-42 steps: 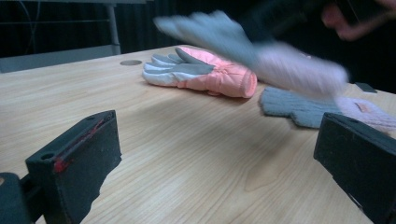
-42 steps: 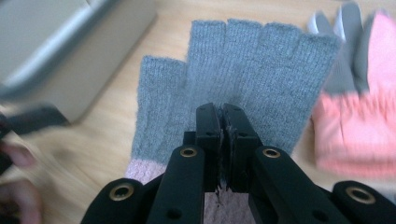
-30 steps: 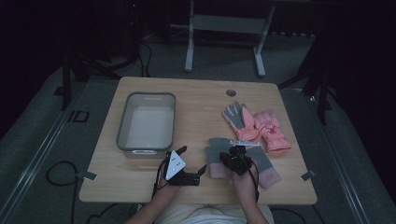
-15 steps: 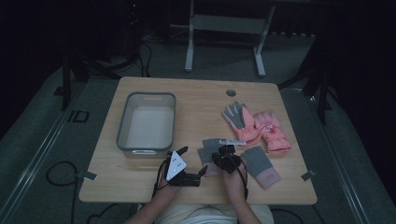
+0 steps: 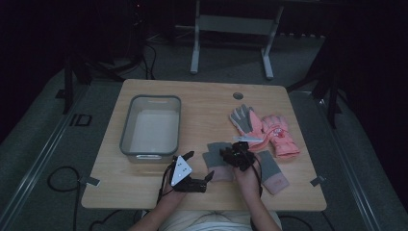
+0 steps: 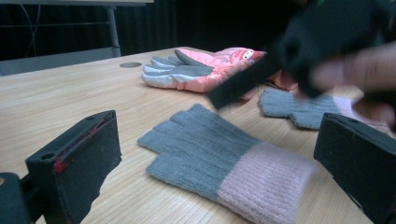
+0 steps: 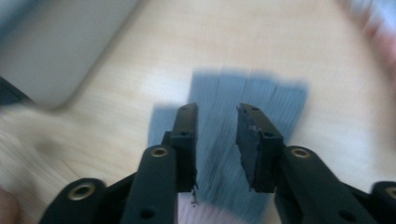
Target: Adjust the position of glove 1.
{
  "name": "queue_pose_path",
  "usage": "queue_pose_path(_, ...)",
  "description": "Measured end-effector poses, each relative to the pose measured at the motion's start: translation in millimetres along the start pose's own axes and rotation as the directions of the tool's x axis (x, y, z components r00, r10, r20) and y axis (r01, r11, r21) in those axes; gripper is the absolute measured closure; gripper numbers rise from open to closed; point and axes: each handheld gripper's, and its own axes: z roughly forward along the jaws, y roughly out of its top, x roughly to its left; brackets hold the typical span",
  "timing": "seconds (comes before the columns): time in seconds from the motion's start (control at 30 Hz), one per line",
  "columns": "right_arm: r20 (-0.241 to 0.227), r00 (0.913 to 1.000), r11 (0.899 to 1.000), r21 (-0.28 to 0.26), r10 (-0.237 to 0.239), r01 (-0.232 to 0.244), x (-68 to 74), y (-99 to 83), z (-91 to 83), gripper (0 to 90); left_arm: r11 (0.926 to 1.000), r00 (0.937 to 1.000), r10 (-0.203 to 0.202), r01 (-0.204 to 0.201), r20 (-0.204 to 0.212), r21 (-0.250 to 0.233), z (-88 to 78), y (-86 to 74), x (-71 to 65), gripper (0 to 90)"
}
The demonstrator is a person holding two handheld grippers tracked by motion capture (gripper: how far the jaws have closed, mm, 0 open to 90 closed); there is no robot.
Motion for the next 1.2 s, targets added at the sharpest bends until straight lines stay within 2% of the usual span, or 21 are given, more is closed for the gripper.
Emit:
queue_pose_path(0.1,-0.024,0.9980,0.997,-0.052,-0.058,0.057,-12.0,12.1,-14.8,61.2,1.0000,1.0000,-0.001,0.001,-0.001,0.003,0.0,0.1,0.1,0.0)
queue_pose_path(0.17,-0.013,0.9958,0.995,-0.036,-0.091,0.090,-19.3,15.3,-19.4,61.2,1.0000,1.0000,-0.002,0.002,-0.001,0.003,0.0,0.1,0.3,0.0)
queue_pose_path(0.23,-0.013,0.9891,0.989,-0.027,-0.146,0.146,-29.8,16.5,-24.6,61.6,1.0000,1.0000,-0.004,0.004,-0.001,0.002,0.1,0.1,0.3,0.0)
queue_pose_path(0.37,-0.038,0.9637,0.964,-0.012,-0.264,0.264,-45.1,13.9,-34.2,63.3,1.0000,1.0000,0.000,0.000,-0.002,0.003,0.4,0.2,-0.3,0.0)
queue_pose_path(0.4,-0.074,0.9553,0.958,-0.007,-0.286,0.287,-54.1,11.2,-38.3,64.1,1.0000,1.0000,-0.001,0.001,-0.004,0.003,0.4,0.2,-0.3,0.0)
queue_pose_path(0.43,-0.075,0.9482,0.951,0.001,-0.309,0.310,-58.7,9.2,-40.5,65.0,1.0000,1.0000,-0.003,0.003,-0.004,0.004,0.4,0.2,-0.1,0.0)
queue_pose_path(0.53,-0.096,0.9357,0.939,0.021,-0.339,0.343,-72.3,4.4,-46.6,66.8,1.0000,1.0000,-0.009,0.009,-0.003,0.003,0.5,0.2,0.6,0.0)
queue_pose_path(0.6,-0.096,0.9244,0.927,0.034,-0.369,0.374,-80.4,1.6,-52.0,67.6,1.0000,1.0000,-0.009,0.009,-0.004,0.003,0.4,0.2,0.5,0.0)
queue_pose_path(0.7,-0.117,0.9160,0.920,0.042,-0.384,0.391,-90.8,-4.5,-59.5,68.0,1.0000,1.0000,-0.008,0.008,-0.006,0.004,0.8,0.2,-0.1,0.0)
queue_pose_path(0.77,-0.120,0.9128,0.916,0.046,-0.391,0.398,-93.9,-7.4,-61.0,68.0,1.0000,1.0000,-0.008,0.008,-0.006,0.004,0.8,0.2,-0.1,0.0)
queue_pose_path(0.8,-0.125,0.9130,0.916,0.055,-0.388,0.397,-102.4,-14.5,-64.6,68.5,1.0000,1.0000,-0.008,0.008,-0.002,0.002,0.5,0.1,0.0,0.0)
queue_pose_path(0.83,-0.125,0.9130,0.916,0.055,-0.388,0.397,-102.4,-14.5,-64.6,68.5,0.9999,0.9999,-0.010,0.010,-0.002,0.001,0.5,0.1,0.1,0.0)
queue_pose_path(0.87,-0.118,0.9106,0.912,0.062,-0.396,0.405,-105.5,-17.4,-66.1,68.6,0.9999,0.9999,-0.010,0.010,-0.002,0.001,0.5,0.1,0.2,0.0)
queue_pose_path(0.97,-0.118,0.9095,0.909,0.082,-0.399,0.409,-117.0,-26.0,-69.8,68.0,1.0000,1.0000,-0.008,0.008,-0.001,0.000,0.5,0.1,0.1,0.0)
queue_pose_path(1.03,-0.114,0.9130,0.908,0.110,-0.392,0.403,-127.7,-33.7,-73.9,67.8,1.0000,1.0000,-0.005,0.005,0.001,0.001,0.6,0.1,-0.2,0.0)
queue_pose_path(1.07,-0.114,0.9130,0.908,0.110,-0.392,0.403,-127.7,-33.7,-73.9,67.8,1.0000,1.0000,-0.006,0.006,0.002,0.000,0.8,0.1,-0.5,0.0)
queue_pose_path(1.1,-0.119,0.9167,0.911,0.117,-0.382,0.395,-130.6,-36.2,-75.1,67.9,1.0000,1.0000,-0.006,0.006,0.002,0.000,0.8,0.1,-0.6,0.0)
queue_pose_path(1.2,-0.121,0.9182,0.909,0.144,-0.377,0.392,-137.2,-43.6,-74.1,68.0,1.0000,1.0000,-0.006,0.006,0.003,0.001,0.7,0.1,-0.3,0.0)
